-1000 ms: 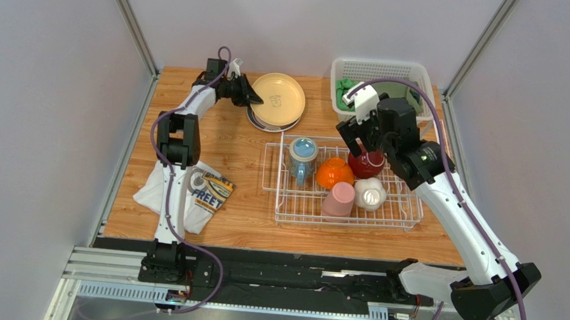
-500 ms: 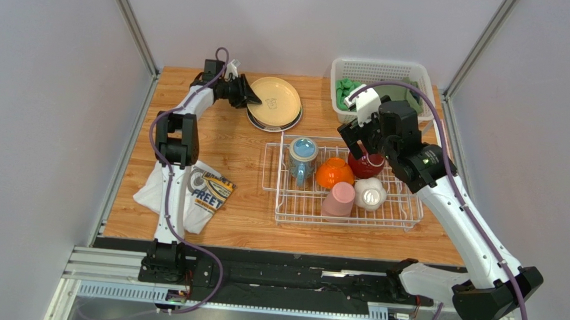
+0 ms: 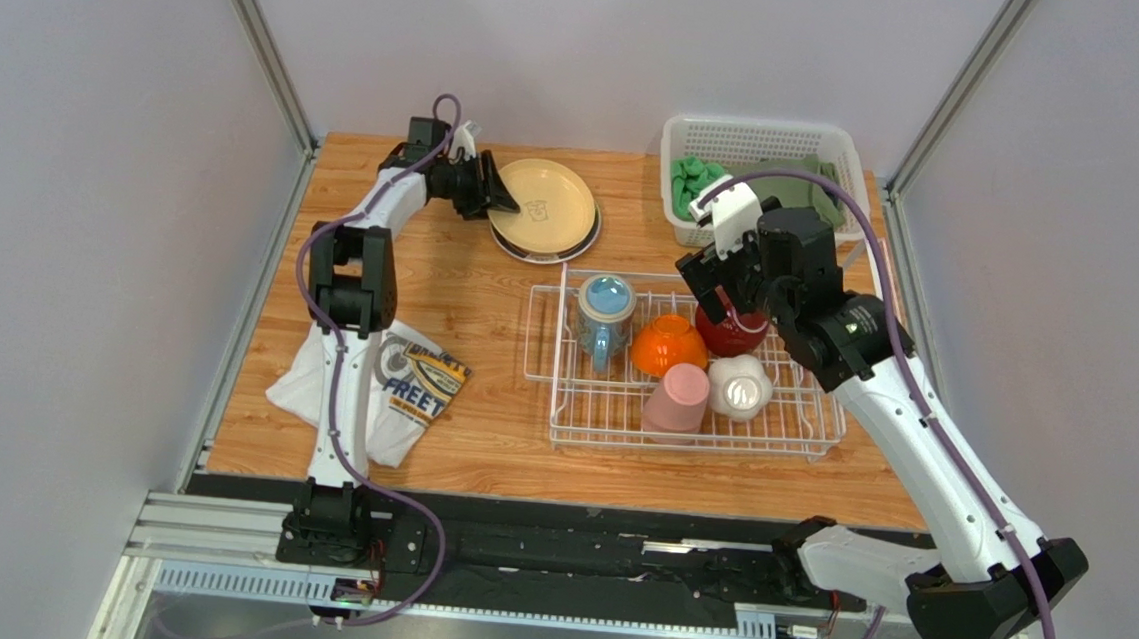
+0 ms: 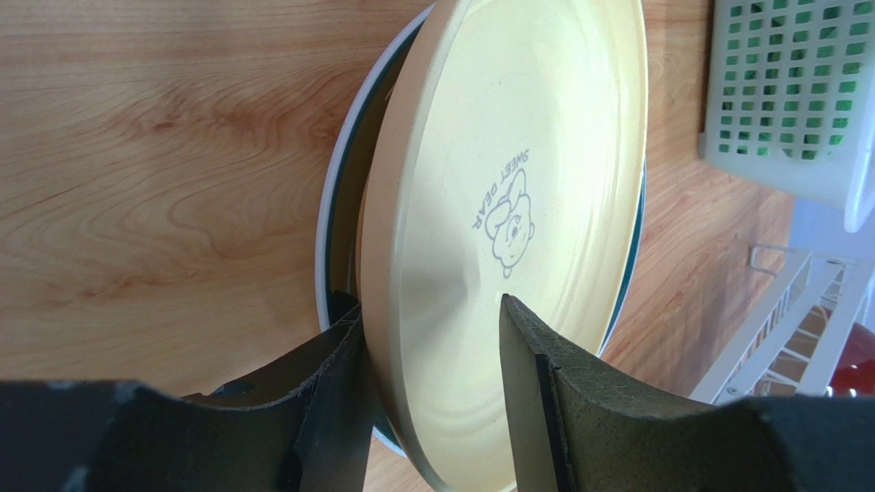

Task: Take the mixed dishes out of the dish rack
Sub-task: Place the plate on the plate.

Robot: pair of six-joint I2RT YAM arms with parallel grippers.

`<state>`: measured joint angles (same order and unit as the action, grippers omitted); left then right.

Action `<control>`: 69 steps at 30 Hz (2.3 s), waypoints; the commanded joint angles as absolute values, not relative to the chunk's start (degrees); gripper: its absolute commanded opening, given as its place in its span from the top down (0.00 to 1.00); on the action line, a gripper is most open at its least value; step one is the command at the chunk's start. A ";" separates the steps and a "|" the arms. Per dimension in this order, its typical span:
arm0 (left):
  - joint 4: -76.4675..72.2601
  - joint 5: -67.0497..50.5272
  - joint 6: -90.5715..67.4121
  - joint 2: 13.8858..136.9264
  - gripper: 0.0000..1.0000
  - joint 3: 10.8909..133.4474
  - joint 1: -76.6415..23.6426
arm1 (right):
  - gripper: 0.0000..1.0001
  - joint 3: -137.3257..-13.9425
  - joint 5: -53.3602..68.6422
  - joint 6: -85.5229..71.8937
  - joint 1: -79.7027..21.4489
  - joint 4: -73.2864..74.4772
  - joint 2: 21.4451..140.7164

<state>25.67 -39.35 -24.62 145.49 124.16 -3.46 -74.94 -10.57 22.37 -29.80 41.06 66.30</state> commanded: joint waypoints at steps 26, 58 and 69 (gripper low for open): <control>36.30 -25.93 -13.80 136.94 0.41 129.11 -3.60 | 0.12 -70.93 -11.25 22.68 -29.53 39.20 62.84; 37.88 -20.74 -9.05 133.24 0.41 124.19 -7.03 | 0.12 -69.26 -20.74 21.71 -26.81 42.80 65.13; 37.27 -18.72 -8.09 132.89 0.41 124.80 -7.12 | 0.12 -68.47 -19.69 21.53 -26.54 42.80 65.83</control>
<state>38.33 -20.34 -9.82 136.77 124.09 -6.79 -68.58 -19.88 22.31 -26.81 43.72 66.26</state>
